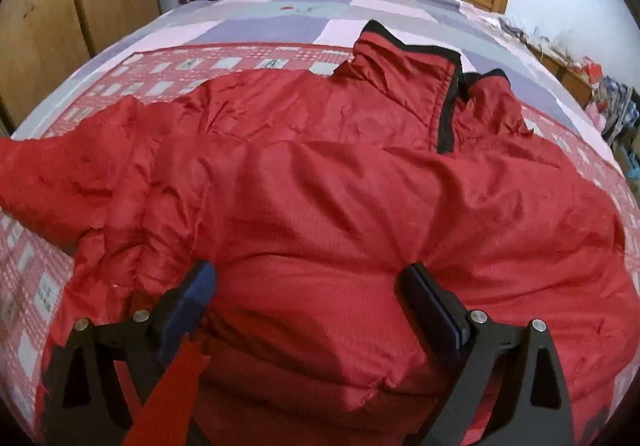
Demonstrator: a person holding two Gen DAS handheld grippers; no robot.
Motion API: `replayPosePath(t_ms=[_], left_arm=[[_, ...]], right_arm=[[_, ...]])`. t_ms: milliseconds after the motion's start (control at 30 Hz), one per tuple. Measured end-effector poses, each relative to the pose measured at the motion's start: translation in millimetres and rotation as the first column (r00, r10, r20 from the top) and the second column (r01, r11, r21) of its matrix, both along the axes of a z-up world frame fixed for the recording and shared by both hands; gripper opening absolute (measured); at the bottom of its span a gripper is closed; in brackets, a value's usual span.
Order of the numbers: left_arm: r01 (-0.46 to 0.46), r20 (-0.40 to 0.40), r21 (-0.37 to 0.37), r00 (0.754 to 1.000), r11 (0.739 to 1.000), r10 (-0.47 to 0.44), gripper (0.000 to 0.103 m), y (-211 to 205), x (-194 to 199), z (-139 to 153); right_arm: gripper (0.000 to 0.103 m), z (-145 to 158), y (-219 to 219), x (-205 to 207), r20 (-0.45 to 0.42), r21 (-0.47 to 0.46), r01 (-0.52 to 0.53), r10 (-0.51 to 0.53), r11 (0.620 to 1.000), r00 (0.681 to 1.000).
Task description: Fold large clothes
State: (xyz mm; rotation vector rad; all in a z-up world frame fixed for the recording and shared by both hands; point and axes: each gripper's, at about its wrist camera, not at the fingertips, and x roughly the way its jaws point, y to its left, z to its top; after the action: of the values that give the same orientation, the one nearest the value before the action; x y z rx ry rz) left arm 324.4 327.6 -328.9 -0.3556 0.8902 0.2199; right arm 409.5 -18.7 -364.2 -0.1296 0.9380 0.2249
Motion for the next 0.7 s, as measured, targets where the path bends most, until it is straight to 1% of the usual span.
replayPosePath(t_ms=[33,100,233,367,433,467,533,600,633,667,700], left_arm=[[-0.028,0.002,-0.011,1.000,1.000,0.028,0.078,9.6,-1.3,-0.2],[-0.112,-0.001,-0.052,0.994,0.992,0.113,0.078,40.2,-5.3,-2.9],[-0.214,-0.018,-0.081,0.977,0.974,0.213,0.078,82.8,-8.3,-11.2],[-0.281,-0.034,-0.082,0.960,0.956,0.279,0.078,120.5,-2.4,-21.3],[-0.315,-0.044,-0.110,0.949,0.943,0.311,0.078,136.9,2.7,-28.3],[-0.334,-0.055,-0.135,0.943,0.933,0.329,0.078,145.9,7.1,-33.5],[-0.349,-0.072,-0.188,0.937,0.918,0.341,0.078,157.9,15.8,-41.7],[-0.353,-0.054,-0.203,0.935,0.913,0.349,0.079,160.5,28.9,-44.3],[-0.339,-0.046,-0.227,0.940,0.913,0.337,0.075,161.7,35.5,-45.7],[-0.326,-0.049,-0.261,0.945,0.909,0.324,0.065,161.6,42.4,-48.6],[-0.313,-0.064,-0.279,0.949,0.908,0.308,0.043,159.6,50.8,-51.2]], right_arm=[[0.097,-0.1,1.2,-0.2,0.002,-0.004,-0.002,0.002,1.000,1.000],[0.097,-0.5,1.0,-0.2,0.001,0.001,-0.001,0.001,1.000,1.000],[0.097,-0.6,5.0,-0.7,0.021,-0.015,0.001,-0.001,1.000,1.000],[0.097,-1.3,4.2,-7.7,0.036,-0.023,0.006,-0.006,1.000,0.999],[0.097,-1.9,4.7,-7.0,0.037,-0.022,0.007,-0.006,1.000,0.999],[0.097,-2.2,4.9,-7.1,0.039,-0.023,0.007,-0.006,1.000,0.999],[0.097,-2.5,5.9,-6.5,0.043,-0.025,0.009,-0.008,1.000,0.999],[0.097,-2.3,4.7,-8.5,0.047,-0.026,0.009,-0.008,1.000,0.999],[0.097,-2.5,4.8,-8.7,0.048,-0.027,0.010,-0.009,1.000,0.999],[0.097,-2.6,5.0,-8.6,0.049,-0.028,0.010,-0.009,1.000,0.999],[0.097,-2.7,5.2,-8.6,0.049,-0.028,0.010,-0.009,1.000,0.999]])
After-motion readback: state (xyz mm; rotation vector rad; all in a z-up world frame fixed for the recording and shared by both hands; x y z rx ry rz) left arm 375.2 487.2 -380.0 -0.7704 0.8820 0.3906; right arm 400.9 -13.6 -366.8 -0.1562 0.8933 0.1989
